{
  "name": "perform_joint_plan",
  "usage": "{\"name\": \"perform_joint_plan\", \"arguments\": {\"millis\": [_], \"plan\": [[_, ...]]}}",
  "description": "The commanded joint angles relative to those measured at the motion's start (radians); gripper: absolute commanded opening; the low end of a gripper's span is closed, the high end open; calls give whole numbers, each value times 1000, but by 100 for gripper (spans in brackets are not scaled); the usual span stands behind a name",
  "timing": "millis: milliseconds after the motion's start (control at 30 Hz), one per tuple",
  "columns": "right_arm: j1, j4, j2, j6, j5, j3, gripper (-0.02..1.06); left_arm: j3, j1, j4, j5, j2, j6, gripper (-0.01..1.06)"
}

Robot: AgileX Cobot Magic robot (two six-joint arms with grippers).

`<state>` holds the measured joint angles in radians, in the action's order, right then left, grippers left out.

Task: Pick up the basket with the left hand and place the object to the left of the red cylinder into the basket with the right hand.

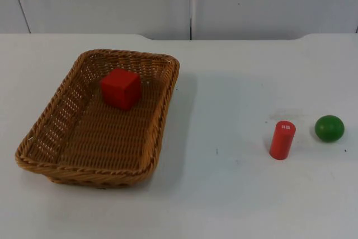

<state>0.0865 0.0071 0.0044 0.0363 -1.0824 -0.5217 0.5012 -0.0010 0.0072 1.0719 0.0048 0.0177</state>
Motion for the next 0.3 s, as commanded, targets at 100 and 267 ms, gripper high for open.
{"name": "perform_joint_plan", "arguments": {"millis": [100,267], "plan": [[-10,2,-4,1,6,4,105,-5,4,7,2,-5,-3,105],[-10,2,-4,1,6,4,105,-5,22,10,2,-5,-3,105]]}}
